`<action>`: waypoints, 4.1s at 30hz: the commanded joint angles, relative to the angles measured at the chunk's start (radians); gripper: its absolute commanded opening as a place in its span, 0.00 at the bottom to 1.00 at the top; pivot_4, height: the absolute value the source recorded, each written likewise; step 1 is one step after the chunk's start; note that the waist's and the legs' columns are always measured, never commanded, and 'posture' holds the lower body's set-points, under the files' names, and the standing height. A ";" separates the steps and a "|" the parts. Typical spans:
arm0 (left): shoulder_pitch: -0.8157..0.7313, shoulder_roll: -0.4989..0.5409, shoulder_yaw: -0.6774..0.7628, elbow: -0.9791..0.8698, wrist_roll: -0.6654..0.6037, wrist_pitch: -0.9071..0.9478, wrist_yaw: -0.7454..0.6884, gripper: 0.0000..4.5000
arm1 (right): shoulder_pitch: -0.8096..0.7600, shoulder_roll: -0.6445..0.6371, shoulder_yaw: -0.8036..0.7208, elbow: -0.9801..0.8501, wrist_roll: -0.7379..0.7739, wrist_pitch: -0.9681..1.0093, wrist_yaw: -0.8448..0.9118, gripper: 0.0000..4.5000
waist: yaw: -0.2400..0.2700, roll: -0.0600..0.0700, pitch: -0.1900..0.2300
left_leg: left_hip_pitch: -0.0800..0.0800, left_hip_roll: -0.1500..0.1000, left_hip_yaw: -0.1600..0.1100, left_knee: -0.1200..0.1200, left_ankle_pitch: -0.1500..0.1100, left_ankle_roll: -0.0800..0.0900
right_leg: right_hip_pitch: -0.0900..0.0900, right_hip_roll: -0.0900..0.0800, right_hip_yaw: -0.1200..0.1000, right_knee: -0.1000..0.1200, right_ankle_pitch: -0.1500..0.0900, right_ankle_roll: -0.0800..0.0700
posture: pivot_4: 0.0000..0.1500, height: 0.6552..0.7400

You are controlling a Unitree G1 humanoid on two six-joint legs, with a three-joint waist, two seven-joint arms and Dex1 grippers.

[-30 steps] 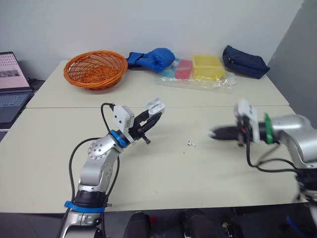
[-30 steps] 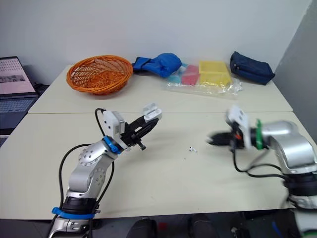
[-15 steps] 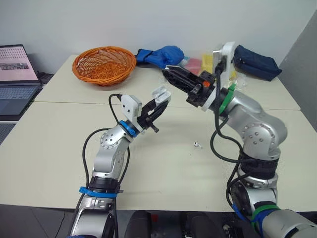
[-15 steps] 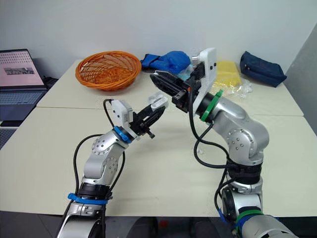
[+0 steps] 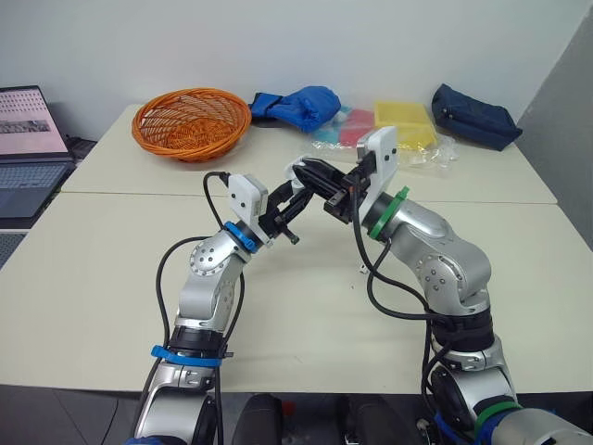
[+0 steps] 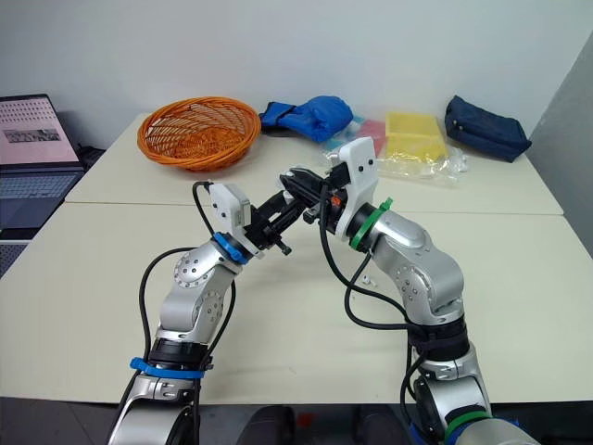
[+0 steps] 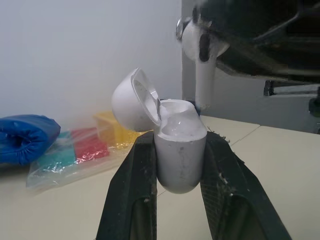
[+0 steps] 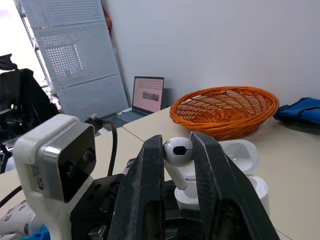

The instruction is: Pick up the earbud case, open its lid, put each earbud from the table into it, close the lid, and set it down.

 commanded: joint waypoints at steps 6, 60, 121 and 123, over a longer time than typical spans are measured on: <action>-0.015 -0.013 0.006 -0.019 0.008 -0.056 0.026 0.17 | 0.006 0.024 0.018 -0.018 -0.017 -0.049 -0.041 0.10 | -0.002 0.000 0.000 | 0.000 0.000 0.000 0.000 0.000 0.000 | 0.000 0.000 0.000 0.000 0.000 0.000 | 1.00 1.00; 0.022 0.056 0.042 -0.028 -0.018 0.000 -0.005 0.17 | 0.024 -0.603 0.018 -0.026 0.030 0.066 0.388 0.54 | -0.011 0.000 0.000 | -0.001 0.000 0.000 -0.004 0.000 0.000 | -0.001 0.000 -0.001 -0.005 -0.001 -0.001 | 1.00 1.00; 0.120 0.073 0.046 -0.124 -0.018 0.013 0.006 0.17 | 0.271 -1.152 0.215 0.543 -0.501 -0.533 0.970 0.09 | -0.014 0.002 0.001 | 0.007 0.000 0.003 -0.013 0.000 0.000 | 0.003 0.001 0.003 -0.012 0.001 -0.002 | 1.00 1.00; 0.125 0.072 0.045 -0.130 -0.018 0.016 0.009 0.17 | 0.271 -1.135 0.209 0.550 -0.511 -0.548 0.969 0.09 | -0.014 0.002 0.001 | 0.007 0.000 0.004 -0.013 0.000 0.000 | 0.003 0.001 0.004 -0.012 0.001 -0.001 | 1.00 1.00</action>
